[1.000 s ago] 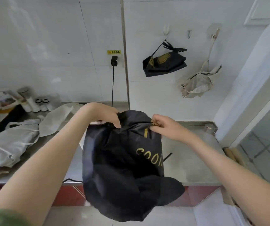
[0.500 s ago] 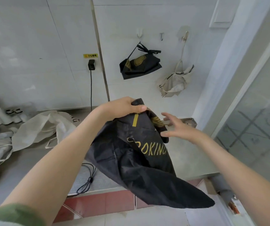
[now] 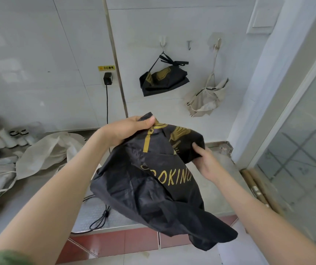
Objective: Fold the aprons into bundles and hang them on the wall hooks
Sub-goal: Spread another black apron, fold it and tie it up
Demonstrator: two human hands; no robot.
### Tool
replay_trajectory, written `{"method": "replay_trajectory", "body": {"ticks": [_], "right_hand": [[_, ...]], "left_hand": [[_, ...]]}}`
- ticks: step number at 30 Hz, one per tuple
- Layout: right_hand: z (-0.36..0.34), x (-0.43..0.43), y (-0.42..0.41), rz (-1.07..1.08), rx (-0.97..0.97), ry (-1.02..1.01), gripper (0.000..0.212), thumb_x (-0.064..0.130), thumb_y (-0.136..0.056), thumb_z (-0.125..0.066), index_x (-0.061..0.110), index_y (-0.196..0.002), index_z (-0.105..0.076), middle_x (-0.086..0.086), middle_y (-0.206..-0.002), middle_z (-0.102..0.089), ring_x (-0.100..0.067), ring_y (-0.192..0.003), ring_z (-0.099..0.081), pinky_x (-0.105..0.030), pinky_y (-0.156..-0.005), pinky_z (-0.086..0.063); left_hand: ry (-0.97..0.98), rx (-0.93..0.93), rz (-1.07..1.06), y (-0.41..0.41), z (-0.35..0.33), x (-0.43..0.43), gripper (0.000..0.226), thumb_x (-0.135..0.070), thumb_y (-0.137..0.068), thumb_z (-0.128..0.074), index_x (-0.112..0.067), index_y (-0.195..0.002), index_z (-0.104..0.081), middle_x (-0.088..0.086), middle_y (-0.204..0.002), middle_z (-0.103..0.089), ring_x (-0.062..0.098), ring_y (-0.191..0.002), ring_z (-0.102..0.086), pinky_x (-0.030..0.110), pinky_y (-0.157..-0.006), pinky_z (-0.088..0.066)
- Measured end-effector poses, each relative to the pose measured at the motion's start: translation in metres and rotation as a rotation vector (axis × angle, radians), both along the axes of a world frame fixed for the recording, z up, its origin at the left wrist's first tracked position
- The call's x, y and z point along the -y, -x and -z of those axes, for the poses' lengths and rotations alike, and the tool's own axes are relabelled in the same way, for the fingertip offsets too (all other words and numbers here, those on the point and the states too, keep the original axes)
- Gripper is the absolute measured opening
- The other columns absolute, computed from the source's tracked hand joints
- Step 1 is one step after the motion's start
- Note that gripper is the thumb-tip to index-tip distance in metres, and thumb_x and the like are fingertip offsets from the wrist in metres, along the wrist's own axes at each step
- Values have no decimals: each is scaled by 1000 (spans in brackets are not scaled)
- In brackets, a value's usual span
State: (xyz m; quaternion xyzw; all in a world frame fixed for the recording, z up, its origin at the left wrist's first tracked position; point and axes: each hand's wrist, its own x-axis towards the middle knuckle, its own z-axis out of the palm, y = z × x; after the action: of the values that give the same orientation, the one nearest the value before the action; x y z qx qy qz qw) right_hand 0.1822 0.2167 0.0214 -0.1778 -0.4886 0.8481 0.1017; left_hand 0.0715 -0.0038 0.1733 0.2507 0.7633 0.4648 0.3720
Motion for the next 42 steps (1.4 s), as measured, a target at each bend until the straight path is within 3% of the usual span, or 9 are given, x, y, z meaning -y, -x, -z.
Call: {"method": "replay_trajectory", "body": {"ticks": [4,14,19,24,28,32,35,40,42], "right_hand": [[-31,-13,1,146,-83,-98,22,16,-98,-48,12,-116,-60,-6,-115,-68,-23,-113,-61,-38,-98,-49],[-115,-40,-44,438,35,-566,21,36,-93,-59,18,-85,-66,-1,-87,-72,-23,-91,-67,-37,-81,-53],[-154,-33,-81,556,-85,-583,25,37,-93,-59,14,-89,-67,2,-89,-72,-16,-87,-67,-33,-82,-55],[-170,-22,-116,487,-59,-737,31,37,-95,-56,17,-72,-61,12,-63,-66,-2,-59,-62,-17,-55,-48],[-153,-13,-144,369,38,-708,29,35,-95,-56,15,-76,-64,4,-69,-70,-12,-68,-65,-27,-65,-52],[-134,-18,-184,58,-148,-394,25,23,-80,-65,6,-98,-64,-4,-90,-74,-20,-85,-70,-29,-74,-57],[-108,-14,-206,-129,-25,-448,22,12,-87,-55,5,-107,-63,-5,-99,-73,-20,-92,-70,-36,-87,-53],[-117,-7,-209,342,-11,-635,17,21,-97,-53,19,-90,-68,3,-88,-74,-20,-91,-67,-33,-82,-50],[-136,5,-204,367,-4,-881,17,25,-97,-53,17,-91,-68,0,-92,-70,-18,-89,-63,-32,-79,-47]], "left_hand": [[19,37,-142,11,16,14,39,-51,-87,-54,-14,-96,-63,4,-89,-75,25,-89,-68,37,-92,-50],[-49,37,-114,6,13,0,25,-32,-90,-60,-8,-95,-68,9,-96,-73,28,-96,-65,36,-92,-48],[-325,105,-248,-14,-7,-4,22,-32,-90,-57,-14,-85,-68,2,-76,-72,19,-71,-67,31,-79,-50],[-283,58,-136,-47,-15,17,30,-27,-65,-71,-9,-88,-65,6,-82,-70,25,-82,-64,35,-84,-48],[-42,34,-14,-96,-8,20,39,-39,-73,-71,-10,-99,-66,6,-93,-74,22,-84,-70,32,-79,-53],[-208,52,-149,-143,2,24,28,-37,-92,-55,-14,-106,-64,4,-97,-75,18,-86,-71,30,-78,-54],[-260,83,-165,-168,1,33,28,-36,-96,-50,-12,-103,-64,6,-97,-74,20,-87,-71,32,-79,-55],[-411,-96,-279,-185,-12,48,23,-33,-96,-52,-17,-98,-69,0,-89,-75,15,-86,-69,29,-81,-52],[-226,-339,-229,-185,-9,49,27,-40,-96,-51,-21,-97,-70,-5,-92,-73,12,-89,-66,27,-84,-46]]}}
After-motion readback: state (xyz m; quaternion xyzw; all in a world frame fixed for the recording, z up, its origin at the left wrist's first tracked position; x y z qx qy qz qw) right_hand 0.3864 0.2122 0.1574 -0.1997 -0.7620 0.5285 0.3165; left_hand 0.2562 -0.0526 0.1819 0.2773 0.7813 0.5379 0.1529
